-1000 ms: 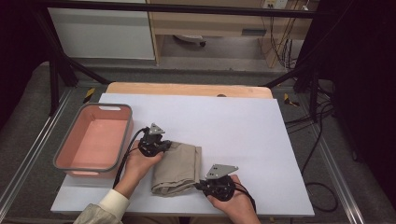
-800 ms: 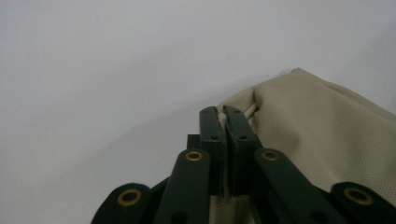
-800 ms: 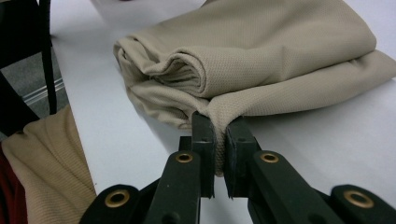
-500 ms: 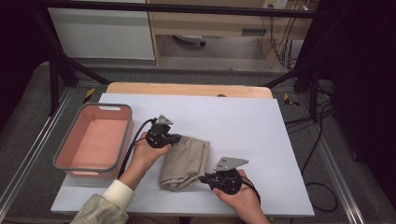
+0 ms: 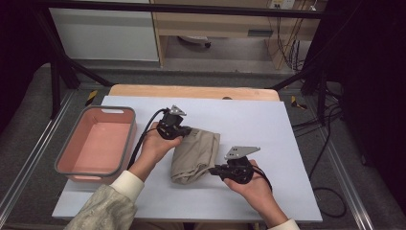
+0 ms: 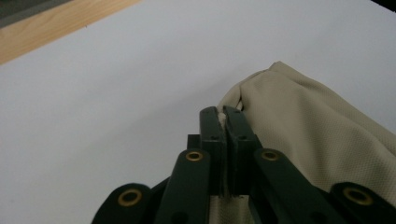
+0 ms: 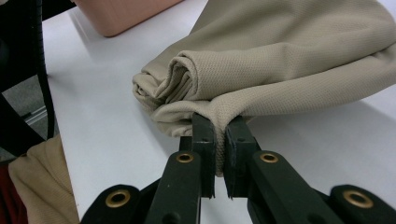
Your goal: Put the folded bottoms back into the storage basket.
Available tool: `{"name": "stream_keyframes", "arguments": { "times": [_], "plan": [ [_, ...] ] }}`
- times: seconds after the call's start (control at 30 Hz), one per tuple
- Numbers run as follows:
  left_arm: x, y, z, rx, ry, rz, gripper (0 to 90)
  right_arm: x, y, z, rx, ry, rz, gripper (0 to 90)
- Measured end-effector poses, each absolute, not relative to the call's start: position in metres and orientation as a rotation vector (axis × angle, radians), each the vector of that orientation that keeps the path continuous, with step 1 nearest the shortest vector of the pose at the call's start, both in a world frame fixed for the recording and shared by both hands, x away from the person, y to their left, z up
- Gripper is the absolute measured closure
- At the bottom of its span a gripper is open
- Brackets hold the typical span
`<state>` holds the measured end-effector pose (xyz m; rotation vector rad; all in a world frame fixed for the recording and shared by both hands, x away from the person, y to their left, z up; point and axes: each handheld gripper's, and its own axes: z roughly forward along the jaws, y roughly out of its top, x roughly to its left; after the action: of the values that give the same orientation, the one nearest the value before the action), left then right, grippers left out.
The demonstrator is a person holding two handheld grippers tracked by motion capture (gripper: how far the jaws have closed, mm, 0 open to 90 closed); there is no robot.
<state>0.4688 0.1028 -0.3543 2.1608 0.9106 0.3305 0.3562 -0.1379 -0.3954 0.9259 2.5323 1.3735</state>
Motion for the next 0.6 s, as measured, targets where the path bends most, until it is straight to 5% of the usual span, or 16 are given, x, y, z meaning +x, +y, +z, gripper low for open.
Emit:
{"name": "stream_keyframes", "arguments": {
  "times": [0.6],
  "plan": [
    [0.472, 0.108, -0.334, 2.149, 0.899, 0.35, 87.8, 0.367, -0.131, -0.379, 0.891, 2.53, 1.404, 85.2]
  ]
}}
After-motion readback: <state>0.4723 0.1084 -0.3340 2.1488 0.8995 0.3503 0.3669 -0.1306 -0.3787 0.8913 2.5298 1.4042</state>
